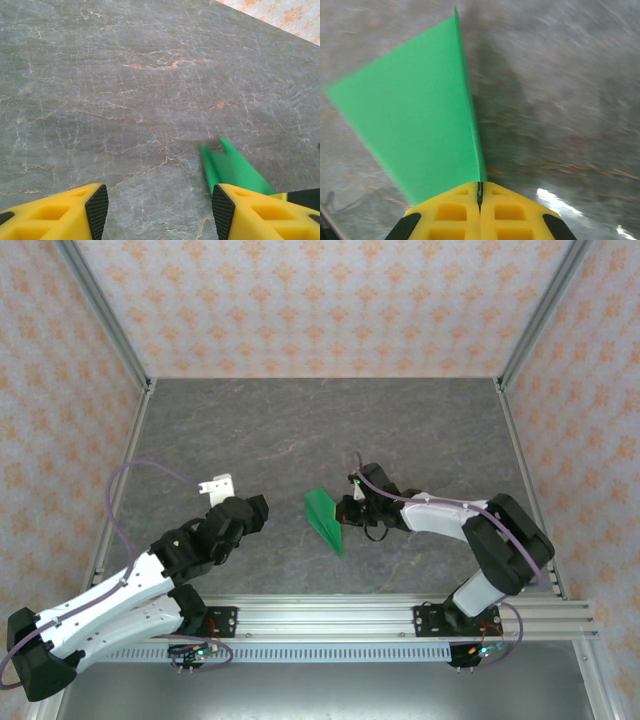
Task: Fold a paper plane with a square sheet of paper (fold left side to right side)
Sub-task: Turn over the paper plane at the center of the table, then pick up the paper plane at the center of the table.
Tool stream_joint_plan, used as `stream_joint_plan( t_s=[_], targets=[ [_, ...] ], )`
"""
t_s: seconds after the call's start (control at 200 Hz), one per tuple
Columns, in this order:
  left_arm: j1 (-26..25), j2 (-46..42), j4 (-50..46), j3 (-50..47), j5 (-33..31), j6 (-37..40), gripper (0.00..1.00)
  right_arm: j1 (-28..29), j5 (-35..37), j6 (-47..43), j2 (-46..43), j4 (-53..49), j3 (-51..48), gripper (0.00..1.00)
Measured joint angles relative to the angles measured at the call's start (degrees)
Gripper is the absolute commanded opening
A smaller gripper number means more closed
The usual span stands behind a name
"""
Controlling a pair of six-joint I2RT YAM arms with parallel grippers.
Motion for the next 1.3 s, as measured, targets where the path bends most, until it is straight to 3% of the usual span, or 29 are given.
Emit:
stream_joint_plan(
  t_s=[0.175,0.42,0.6,0.946,1.301],
  targets=[
    [0.0,0.0,0.0,0.0,0.0,0.0,0.61,-0.2,2.2,-2.2,-2.6,-4.1,0.7,0.34],
    [0.3,0.0,0.3,0.0,0.1,0.3,0.64,2.0,12.1,-9.4,-12.6,-21.7,9.3,0.44],
    [0.3,0.0,3.5,0.0,2.5,2.1,0.68,7.8,12.7,-13.6,-12.3,-28.8,13.6,0.44],
    [0.3,0.0,5.7,0.0,6.9,5.5,0.79,10.9,12.9,-16.9,1.3,-34.7,16.3,0.46],
    [0.3,0.0,5.7,0.0,7.6,6.2,0.80,11.0,13.3,-18.0,6.2,-34.9,19.4,0.33]
  ],
)
